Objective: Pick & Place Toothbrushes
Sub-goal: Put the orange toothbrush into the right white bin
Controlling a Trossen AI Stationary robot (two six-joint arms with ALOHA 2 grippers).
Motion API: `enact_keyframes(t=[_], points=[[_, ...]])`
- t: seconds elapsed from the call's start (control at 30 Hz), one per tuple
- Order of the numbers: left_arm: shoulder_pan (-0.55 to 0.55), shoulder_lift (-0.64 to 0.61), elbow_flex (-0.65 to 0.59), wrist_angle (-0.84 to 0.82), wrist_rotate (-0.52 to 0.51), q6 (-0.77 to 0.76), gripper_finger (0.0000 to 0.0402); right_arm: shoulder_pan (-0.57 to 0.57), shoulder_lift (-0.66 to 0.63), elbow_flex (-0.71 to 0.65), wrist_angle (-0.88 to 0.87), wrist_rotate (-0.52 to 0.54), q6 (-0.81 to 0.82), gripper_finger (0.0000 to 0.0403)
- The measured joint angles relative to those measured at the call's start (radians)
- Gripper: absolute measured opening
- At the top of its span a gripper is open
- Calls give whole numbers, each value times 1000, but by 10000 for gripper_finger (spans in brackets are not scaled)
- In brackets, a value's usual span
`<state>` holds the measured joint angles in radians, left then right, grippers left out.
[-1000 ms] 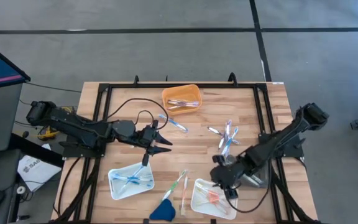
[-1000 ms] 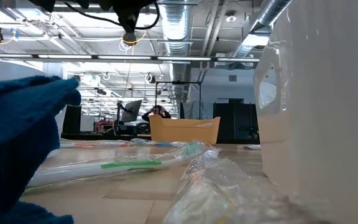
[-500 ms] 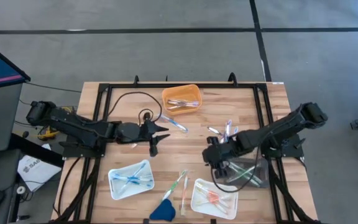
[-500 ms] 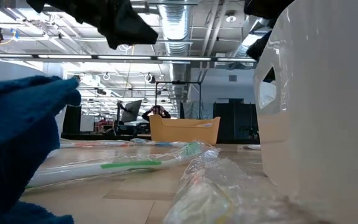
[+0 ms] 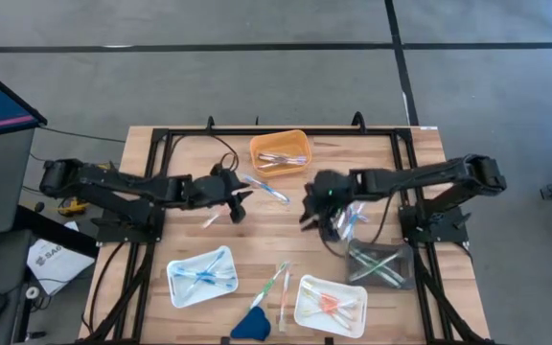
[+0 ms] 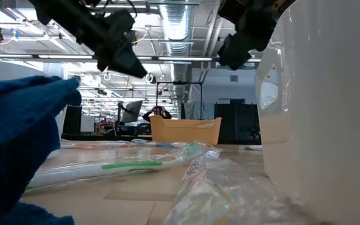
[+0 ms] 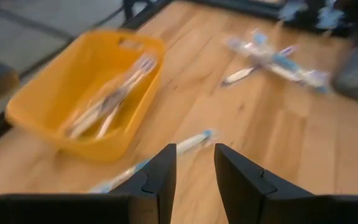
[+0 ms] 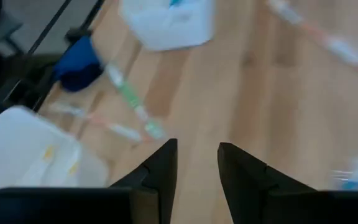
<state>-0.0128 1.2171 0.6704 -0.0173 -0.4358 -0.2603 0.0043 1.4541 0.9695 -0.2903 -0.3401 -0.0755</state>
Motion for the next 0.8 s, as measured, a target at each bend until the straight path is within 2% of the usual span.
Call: enact_keyframes(t=[0.3, 0.47, 0.57, 0.73, 0.8], points=[[73, 0, 0, -195, 67, -96, 104, -175, -194, 0, 117, -3, -6, 108], [95, 0, 0, -283, 78, -141, 104, -218, -288, -19, 147, -9, 14, 108], [119, 5, 0, -327, 111, -196, 104, -224, -306, -76, 225, -106, 29, 108], [145, 32, 0, -371, 174, -240, 104, -285, -307, -153, 462, -418, 126, 108], [147, 58, 0, -380, 204, -245, 104, -302, -301, -171, 507, -460, 162, 108]])
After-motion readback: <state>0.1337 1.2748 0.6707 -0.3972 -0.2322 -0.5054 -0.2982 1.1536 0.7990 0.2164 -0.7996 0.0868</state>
